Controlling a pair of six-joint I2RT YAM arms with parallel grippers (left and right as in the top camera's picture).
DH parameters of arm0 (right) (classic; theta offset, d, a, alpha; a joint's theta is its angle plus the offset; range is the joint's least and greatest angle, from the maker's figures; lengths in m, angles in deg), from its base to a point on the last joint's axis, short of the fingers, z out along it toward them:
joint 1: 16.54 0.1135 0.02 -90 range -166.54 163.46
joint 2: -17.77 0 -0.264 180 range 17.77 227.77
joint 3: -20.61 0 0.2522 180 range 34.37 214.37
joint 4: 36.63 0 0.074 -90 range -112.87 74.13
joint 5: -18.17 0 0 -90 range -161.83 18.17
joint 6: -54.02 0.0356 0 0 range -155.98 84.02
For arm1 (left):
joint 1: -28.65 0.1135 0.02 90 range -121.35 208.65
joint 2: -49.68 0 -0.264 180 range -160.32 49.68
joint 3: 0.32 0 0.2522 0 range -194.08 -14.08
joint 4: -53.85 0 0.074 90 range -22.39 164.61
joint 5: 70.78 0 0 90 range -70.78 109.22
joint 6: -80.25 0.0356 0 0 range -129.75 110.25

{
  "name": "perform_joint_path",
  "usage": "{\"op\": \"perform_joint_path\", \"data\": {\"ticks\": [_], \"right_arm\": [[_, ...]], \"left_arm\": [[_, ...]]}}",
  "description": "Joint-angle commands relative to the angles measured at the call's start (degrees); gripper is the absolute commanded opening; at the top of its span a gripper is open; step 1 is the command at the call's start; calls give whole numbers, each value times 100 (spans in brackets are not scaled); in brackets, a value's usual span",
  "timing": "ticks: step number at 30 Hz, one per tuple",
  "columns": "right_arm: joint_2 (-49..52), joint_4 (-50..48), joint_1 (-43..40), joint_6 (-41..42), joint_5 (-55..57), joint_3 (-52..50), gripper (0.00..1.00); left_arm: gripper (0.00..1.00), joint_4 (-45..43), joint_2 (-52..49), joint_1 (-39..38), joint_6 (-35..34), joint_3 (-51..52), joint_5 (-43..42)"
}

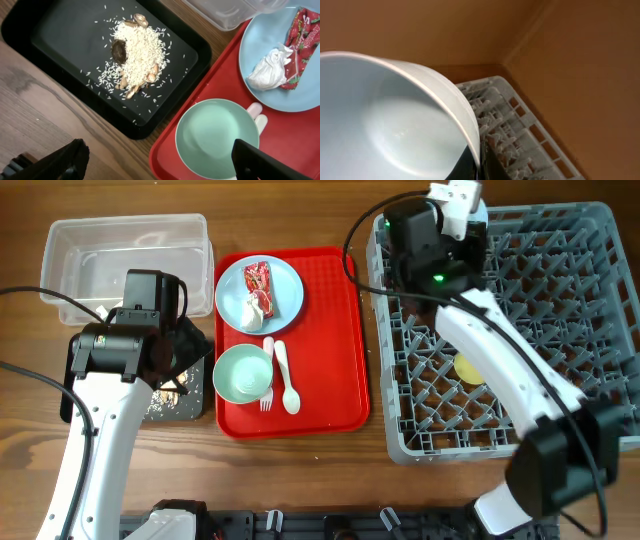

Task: Sort waste into correct bins and load items into the dishwasher rack
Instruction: 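Grasp the light-blue bowl with the right gripper and carry it to the rack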

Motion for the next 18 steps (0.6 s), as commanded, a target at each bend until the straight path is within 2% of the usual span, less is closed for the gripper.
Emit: {"op": "perform_joint_path", "data": {"ticks": [1,6,18], "right_arm": [[625,-525,-44,-942,310,48,4],[1220,-671,-42,-1084,308,46,4],[1368,-457,129,-881,286,-118,4]], "left_arm": [[93,-11,9,26,-81,-15,116],[93,-15,9,26,-81,-15,116],[93,-52,9,26,-79,-15,116]]}}
